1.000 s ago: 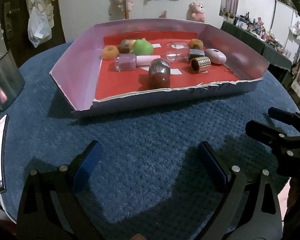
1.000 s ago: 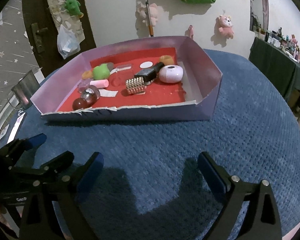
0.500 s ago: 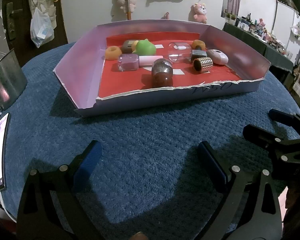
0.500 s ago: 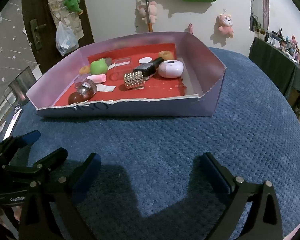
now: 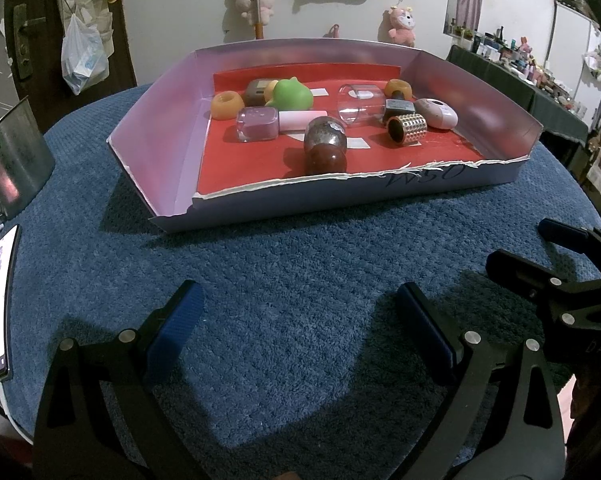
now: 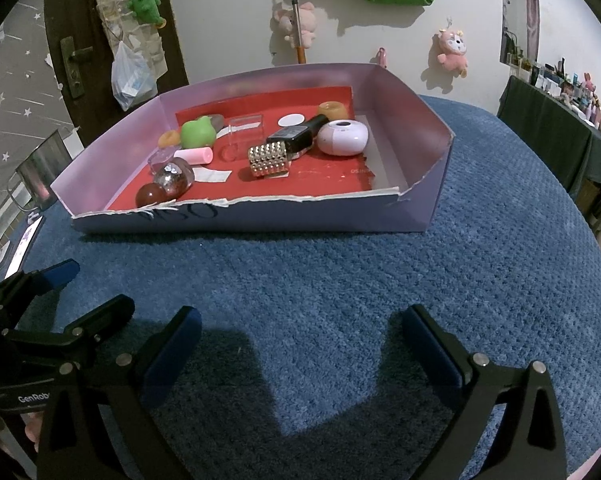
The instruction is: Organize rigid objects
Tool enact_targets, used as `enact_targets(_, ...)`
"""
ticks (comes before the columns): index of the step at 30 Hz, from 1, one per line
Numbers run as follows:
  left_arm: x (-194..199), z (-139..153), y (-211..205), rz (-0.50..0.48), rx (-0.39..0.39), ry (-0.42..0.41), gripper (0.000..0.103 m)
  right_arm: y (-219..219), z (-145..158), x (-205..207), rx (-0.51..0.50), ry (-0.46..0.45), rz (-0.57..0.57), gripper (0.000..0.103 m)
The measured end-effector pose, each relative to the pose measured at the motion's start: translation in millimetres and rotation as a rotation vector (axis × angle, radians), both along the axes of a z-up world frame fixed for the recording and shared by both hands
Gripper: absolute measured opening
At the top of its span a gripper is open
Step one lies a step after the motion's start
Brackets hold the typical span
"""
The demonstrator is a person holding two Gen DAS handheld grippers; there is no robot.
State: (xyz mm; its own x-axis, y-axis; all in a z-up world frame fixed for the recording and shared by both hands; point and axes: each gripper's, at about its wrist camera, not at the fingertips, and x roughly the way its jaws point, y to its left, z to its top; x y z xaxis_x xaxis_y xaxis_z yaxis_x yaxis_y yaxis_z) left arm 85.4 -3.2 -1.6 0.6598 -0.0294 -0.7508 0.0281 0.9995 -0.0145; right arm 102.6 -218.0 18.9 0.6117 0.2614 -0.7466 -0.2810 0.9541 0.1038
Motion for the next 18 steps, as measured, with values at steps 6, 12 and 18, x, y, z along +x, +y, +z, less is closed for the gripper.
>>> enact_targets(6,-0.2,0.1,0.0,0.0,0.0,0.0,0.098,0.9,0.2,0.2,0.002,0.0,-0.001,0.103)
enact_targets(12,0.1,0.1,-0.1,0.0,0.0,0.0,0.098,0.3,0.0,-0.2,0.0,-0.002,-0.002,0.103)
enact_targets(18,0.6,-0.3,0.5,0.0,0.001,0.003,0.099,0.6,-0.1,-0.3,0.0,-0.002,-0.002,0.103)
